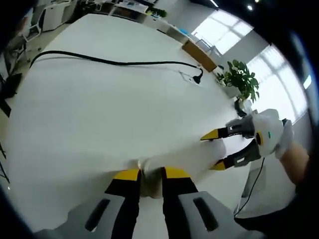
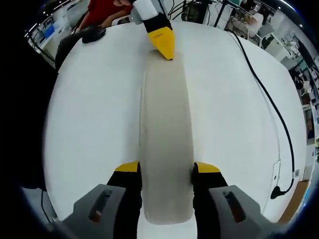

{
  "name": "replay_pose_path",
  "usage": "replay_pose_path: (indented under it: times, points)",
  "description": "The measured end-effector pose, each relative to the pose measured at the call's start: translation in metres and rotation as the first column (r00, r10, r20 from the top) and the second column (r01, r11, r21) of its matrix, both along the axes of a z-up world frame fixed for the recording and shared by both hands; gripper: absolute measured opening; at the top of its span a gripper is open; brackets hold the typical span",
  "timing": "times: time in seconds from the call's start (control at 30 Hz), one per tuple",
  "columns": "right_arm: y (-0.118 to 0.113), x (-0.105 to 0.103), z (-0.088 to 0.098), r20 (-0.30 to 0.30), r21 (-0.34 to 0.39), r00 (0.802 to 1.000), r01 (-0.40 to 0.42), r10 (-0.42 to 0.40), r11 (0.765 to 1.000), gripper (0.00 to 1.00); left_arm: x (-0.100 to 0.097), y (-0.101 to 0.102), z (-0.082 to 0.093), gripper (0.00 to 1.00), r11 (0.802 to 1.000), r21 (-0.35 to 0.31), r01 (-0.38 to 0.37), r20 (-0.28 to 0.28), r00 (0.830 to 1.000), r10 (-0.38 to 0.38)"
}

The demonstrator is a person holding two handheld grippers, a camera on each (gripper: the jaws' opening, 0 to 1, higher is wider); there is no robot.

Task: Arrange the utensils inside the cutlery case until each visible utensil rests in its matching compartment.

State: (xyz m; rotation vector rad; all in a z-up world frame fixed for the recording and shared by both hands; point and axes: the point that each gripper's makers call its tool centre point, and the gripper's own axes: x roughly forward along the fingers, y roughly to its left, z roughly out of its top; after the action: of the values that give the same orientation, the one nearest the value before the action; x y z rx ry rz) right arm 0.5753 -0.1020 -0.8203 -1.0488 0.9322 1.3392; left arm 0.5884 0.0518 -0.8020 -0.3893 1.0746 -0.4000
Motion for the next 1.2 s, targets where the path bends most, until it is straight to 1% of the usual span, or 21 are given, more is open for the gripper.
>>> replay_pose_path:
  times: [0.13, 0.4, 0.5, 0.77, 0.87, 0.97, 1.0, 1.03, 1.07, 1.1, 1.2]
  points:
    - [0.0, 0.0, 0.0, -0.004, 0.008, 1.0, 0.001, -0.001, 1.0, 0.37, 0.0, -0.002, 0.001, 0.16, 1.0, 0.007, -0.002, 0.003, 1.0, 0.002]
    - [0.0, 0.0, 0.0, -0.006, -0.003, 1.0, -0.003, 0.003, 1.0, 0.37, -0.001, -0.003, 0.003, 0.16, 1.0, 0.005, -0.012, 0.004, 1.0, 0.012]
    - [-0.001, 0.0, 0.0, -0.006, -0.005, 1.0, -0.003, 0.002, 1.0, 0.37, -0.001, -0.004, 0.003, 0.16, 1.0, 0.015, -0.006, 0.013, 1.0, 0.005]
    - [-0.001, 0.0, -0.001, -0.017, -0.009, 1.0, -0.002, 0.002, 1.0, 0.38, 0.0, -0.004, 0.003, 0.16, 1.0, 0.009, -0.018, 0.008, 1.0, 0.018]
    - [-0.001, 0.0, -0.001, -0.012, -0.012, 1.0, 0.014, -0.014, 1.0, 0.39, -0.001, -0.004, 0.004, 0.16, 1.0, 0.008, -0.023, 0.019, 1.0, 0.023]
    - [-0.001, 0.0, 0.0, -0.002, -0.014, 1.0, -0.013, 0.013, 1.0, 0.39, 0.001, -0.003, 0.003, 0.16, 1.0, 0.008, -0.025, 0.011, 1.0, 0.024]
    - [-0.001, -0.001, 0.0, 0.0, -0.007, 1.0, -0.02, 0.02, 1.0, 0.4, 0.0, -0.003, 0.004, 0.16, 1.0, 0.009, -0.025, 0.01, 1.0, 0.025]
    - [-0.001, 0.0, 0.0, 0.008, 0.018, 0.999, -0.034, 0.034, 0.999, 0.41, 0.0, -0.003, 0.004, 0.16, 0.999, 0.008, -0.031, 0.008, 0.999, 0.031]
    - [-0.002, 0.001, 0.001, 0.012, 0.032, 1.0, -0.008, 0.007, 0.999, 0.41, 0.0, -0.002, 0.003, 0.16, 0.999, 0.006, -0.034, 0.01, 0.999, 0.034]
    - [-0.008, 0.003, 0.002, 0.021, 0.021, 1.0, 0.021, -0.021, 1.0, 0.42, 0.0, -0.002, 0.003, 0.16, 0.999, 0.003, -0.036, 0.013, 0.999, 0.036]
    - [-0.02, 0.002, 0.009, 0.044, 0.033, 0.999, 0.023, -0.025, 0.999, 0.44, 0.0, -0.001, 0.003, 0.17, 0.999, 0.002, -0.038, 0.012, 0.999, 0.038]
